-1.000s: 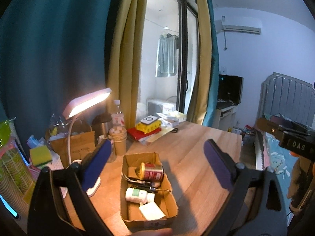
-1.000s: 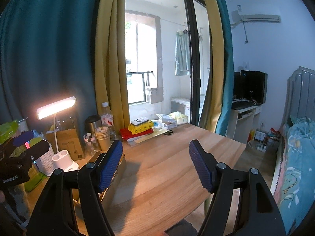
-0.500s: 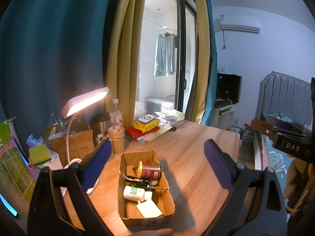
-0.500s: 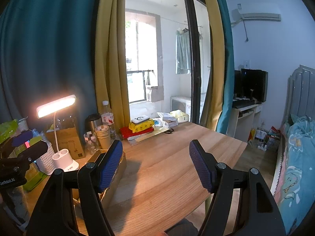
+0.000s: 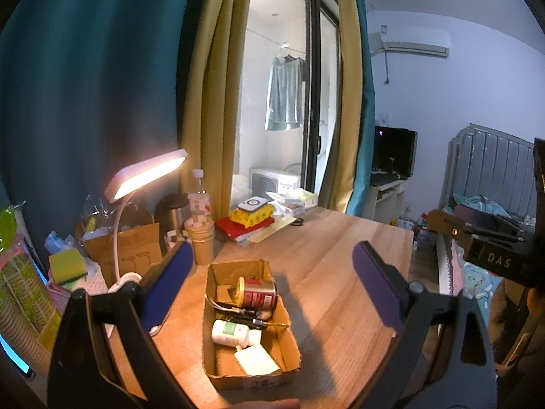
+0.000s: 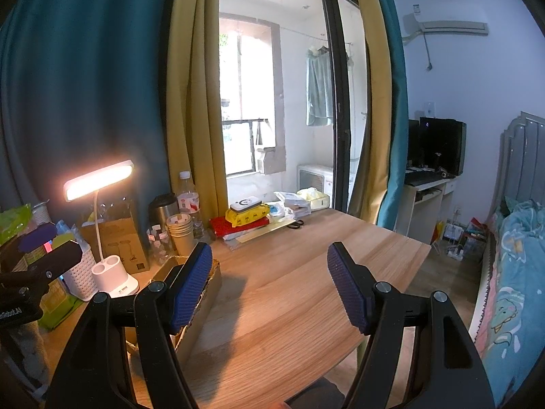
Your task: Organize rigid objects
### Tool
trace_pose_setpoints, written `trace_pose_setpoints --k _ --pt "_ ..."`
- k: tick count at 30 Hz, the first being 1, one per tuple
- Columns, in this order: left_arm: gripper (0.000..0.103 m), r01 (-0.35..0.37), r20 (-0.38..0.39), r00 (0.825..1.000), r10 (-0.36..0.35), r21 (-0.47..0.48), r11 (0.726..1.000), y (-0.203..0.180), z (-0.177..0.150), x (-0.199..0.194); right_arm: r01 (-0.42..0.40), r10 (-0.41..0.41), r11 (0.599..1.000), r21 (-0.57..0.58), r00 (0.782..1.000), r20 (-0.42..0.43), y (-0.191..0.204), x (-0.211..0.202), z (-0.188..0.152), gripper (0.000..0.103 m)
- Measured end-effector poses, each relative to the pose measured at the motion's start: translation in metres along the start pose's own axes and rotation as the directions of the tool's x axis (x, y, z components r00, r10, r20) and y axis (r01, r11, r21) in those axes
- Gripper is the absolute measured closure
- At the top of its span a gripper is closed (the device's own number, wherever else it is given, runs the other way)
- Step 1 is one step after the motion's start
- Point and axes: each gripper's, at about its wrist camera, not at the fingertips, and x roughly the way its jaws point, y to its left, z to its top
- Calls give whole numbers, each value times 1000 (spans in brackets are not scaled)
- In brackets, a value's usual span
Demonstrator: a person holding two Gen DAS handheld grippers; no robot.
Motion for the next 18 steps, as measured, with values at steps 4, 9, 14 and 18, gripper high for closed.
trace_pose_setpoints --k 4,9,14,18 --pt "7 -13 6 1000 13 6 1000 -2 0 -1 -1 1 1000 1 1000 0 0 0 0 29" --pt "7 -18 15 1000 18 8 1000 -2 0 -4 -5 5 1000 0 1000 -2 3 2 -4 29" --pt "7 -16 11 1000 16 9 1000 -1 0 -3 -6 6 1000 0 1000 -2 4 2 -5 29" --pt "7 -20 18 1000 20 10 1000 -1 0 -4 -8 8 1000 -1 1000 -4 5 3 -6 29"
